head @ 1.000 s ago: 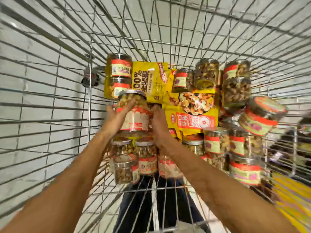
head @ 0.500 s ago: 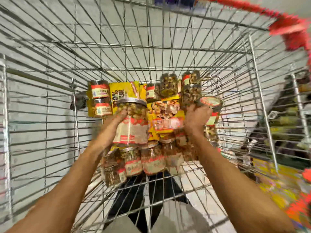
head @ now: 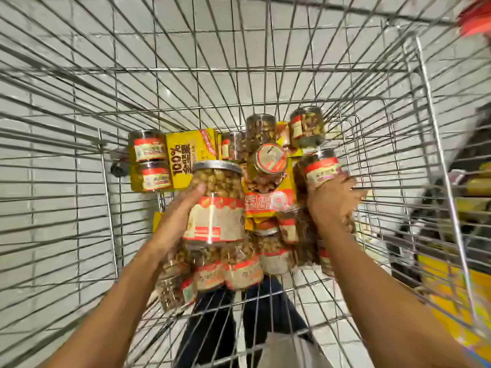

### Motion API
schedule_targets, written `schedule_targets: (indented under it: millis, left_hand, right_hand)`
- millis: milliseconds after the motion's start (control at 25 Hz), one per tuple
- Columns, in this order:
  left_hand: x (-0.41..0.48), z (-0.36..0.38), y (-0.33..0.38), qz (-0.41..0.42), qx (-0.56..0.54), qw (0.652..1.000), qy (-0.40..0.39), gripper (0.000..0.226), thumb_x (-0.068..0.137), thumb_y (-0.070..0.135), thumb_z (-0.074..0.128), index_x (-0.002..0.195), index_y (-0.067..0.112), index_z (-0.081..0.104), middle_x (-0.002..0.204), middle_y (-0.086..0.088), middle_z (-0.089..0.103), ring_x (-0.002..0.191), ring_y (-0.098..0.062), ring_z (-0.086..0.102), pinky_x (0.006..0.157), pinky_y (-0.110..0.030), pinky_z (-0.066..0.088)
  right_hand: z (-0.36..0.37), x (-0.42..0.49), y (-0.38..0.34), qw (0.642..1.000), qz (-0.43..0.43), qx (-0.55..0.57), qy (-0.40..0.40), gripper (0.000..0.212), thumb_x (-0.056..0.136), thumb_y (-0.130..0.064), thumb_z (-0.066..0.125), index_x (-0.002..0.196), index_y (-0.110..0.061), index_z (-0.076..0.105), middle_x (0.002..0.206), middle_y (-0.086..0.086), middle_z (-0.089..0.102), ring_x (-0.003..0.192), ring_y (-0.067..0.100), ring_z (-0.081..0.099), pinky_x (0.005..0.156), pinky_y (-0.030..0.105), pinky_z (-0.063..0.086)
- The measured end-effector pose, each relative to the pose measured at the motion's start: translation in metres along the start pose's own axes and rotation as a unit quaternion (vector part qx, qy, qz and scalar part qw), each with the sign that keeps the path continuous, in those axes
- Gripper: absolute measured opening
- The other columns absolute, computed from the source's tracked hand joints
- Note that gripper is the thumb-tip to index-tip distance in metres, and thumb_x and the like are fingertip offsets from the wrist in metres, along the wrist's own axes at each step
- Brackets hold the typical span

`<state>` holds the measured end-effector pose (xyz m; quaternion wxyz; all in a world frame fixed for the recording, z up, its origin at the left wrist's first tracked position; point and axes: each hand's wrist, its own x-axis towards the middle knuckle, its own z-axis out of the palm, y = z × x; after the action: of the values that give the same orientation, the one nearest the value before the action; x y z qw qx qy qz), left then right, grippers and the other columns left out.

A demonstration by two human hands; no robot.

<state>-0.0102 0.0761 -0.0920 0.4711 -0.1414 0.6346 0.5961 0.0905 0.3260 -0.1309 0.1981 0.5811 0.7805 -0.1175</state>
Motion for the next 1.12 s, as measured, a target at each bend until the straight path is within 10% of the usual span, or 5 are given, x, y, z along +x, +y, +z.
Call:
schedule_targets:
  millis: [240, 600, 840, 1000, 1120]
  left_hand:
    - [0.021, -0.003, -0.021, 0.013, -0.041, 0.999, 0.004, 0.026, 0.071, 0.055, 0.055, 0.092, 0.051, 0.069, 0.103, 0.012, 0.072, 0.096, -0.012, 0.068, 0.094, -0.044, 0.047]
    - [0.011, 0.002, -0.013, 0.008, -0.059, 0.998, -0.02, 0.038, 0.069, 0.061, 0.061, 0.097, 0.039, 0.071, 0.107, 0.002, 0.072, 0.095, -0.014, 0.069, 0.076, -0.034, 0.057]
    - [-0.044, 0.018, 0.058, 0.015, -0.072, 0.995, -0.064, 0.053, 0.065, 0.062, 0.048, 0.089, 0.024, 0.077, 0.095, 0.0, 0.075, 0.088, -0.015, 0.071, 0.076, -0.035, 0.059]
    - [-0.09, 0.044, 0.095, 0.05, -0.077, 0.983, -0.16, 0.07, 0.058, 0.068, 0.049, 0.099, 0.017, 0.073, 0.106, -0.006, 0.072, 0.099, -0.022, 0.068, 0.084, -0.046, 0.055]
    - [-0.129, 0.081, 0.109, 0.064, -0.054, 0.969, -0.232, 0.057, 0.061, 0.062, 0.051, 0.087, 0.018, 0.077, 0.095, -0.005, 0.074, 0.087, -0.022, 0.071, 0.067, -0.04, 0.059]
  right_hand:
    - [0.041, 0.042, -0.004, 0.985, -0.131, -0.09, 0.065, 0.07, 0.097, -0.025, 0.047, 0.143, 0.008, 0.007, 0.15, 0.028, 0.02, 0.14, 0.037, 0.02, 0.113, 0.041, 0.014]
    - [0.019, 0.068, -0.028, 0.975, -0.018, 0.204, -0.089, 0.087, 0.072, -0.047, 0.074, 0.13, 0.008, 0.04, 0.129, 0.02, 0.053, 0.117, 0.031, 0.052, 0.089, 0.03, 0.045]
    - [-0.077, -0.042, -0.007, 0.833, -0.119, 0.497, -0.212, 0.018, 0.073, -0.024, 0.078, 0.078, -0.015, 0.064, 0.063, -0.015, 0.07, 0.063, 0.001, 0.066, 0.058, 0.01, 0.049]
    - [-0.144, -0.123, 0.039, 0.707, -0.141, 0.657, -0.221, 0.068, 0.059, -0.033, 0.08, 0.118, -0.008, 0.056, 0.091, -0.002, 0.073, 0.081, 0.012, 0.069, 0.075, 0.028, 0.054]
    - [-0.176, -0.181, 0.097, 0.578, -0.141, 0.787, -0.163, 0.054, 0.06, -0.021, 0.07, 0.108, -0.004, 0.055, 0.078, -0.002, 0.072, 0.07, 0.01, 0.068, 0.067, 0.025, 0.056]
